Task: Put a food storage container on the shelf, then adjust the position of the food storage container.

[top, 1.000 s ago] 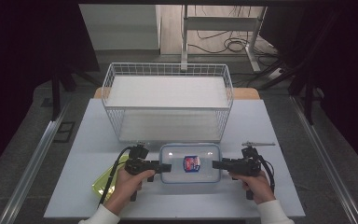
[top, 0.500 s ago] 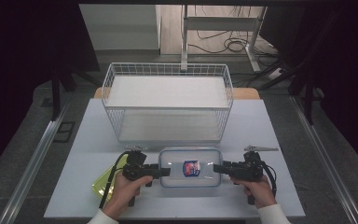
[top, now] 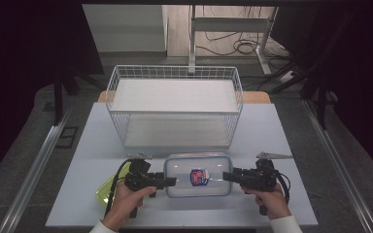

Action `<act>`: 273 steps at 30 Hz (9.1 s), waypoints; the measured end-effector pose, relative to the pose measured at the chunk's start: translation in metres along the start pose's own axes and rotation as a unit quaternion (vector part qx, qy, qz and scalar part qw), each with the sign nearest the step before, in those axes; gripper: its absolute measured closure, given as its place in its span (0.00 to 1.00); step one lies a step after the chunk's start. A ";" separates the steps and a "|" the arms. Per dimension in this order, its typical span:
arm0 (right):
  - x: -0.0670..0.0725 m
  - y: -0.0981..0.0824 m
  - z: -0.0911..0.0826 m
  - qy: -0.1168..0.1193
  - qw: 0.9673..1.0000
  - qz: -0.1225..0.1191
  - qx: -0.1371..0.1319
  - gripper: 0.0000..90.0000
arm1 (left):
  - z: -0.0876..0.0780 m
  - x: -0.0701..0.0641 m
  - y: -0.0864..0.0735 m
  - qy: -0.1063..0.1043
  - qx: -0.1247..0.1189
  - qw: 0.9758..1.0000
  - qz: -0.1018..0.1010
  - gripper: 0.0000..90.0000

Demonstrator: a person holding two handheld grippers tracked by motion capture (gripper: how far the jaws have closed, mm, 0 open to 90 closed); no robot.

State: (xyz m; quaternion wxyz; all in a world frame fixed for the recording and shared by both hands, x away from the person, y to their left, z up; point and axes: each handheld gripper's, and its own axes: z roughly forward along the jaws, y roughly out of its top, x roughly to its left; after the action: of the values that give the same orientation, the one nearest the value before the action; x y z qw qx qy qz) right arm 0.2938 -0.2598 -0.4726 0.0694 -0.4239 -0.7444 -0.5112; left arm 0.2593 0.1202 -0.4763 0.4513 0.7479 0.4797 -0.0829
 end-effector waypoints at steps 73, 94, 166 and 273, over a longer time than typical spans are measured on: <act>0.074 0.223 0.027 0.001 0.995 -0.075 -0.071 0.54 | -0.136 0.024 0.186 0.011 -0.072 0.995 0.071 0.54; 0.040 0.237 0.050 0.000 0.997 -0.012 -0.072 0.53 | -0.118 0.055 0.216 -0.002 -0.089 0.996 0.022 0.53; 0.047 0.160 0.033 -0.053 0.995 -0.079 -0.039 0.49 | -0.088 0.032 0.168 0.038 -0.082 0.993 0.070 0.99; 0.012 0.009 0.017 -0.072 0.997 -0.040 0.008 0.37 | -0.060 0.116 0.007 0.154 0.027 0.987 0.042 1.00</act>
State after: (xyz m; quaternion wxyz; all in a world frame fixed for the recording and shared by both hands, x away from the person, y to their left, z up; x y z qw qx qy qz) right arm 0.2983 -0.2381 -0.4678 -0.0010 -0.4291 -0.7677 -0.4760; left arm 0.3075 0.2394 -0.5019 0.3548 0.7834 0.5088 0.0393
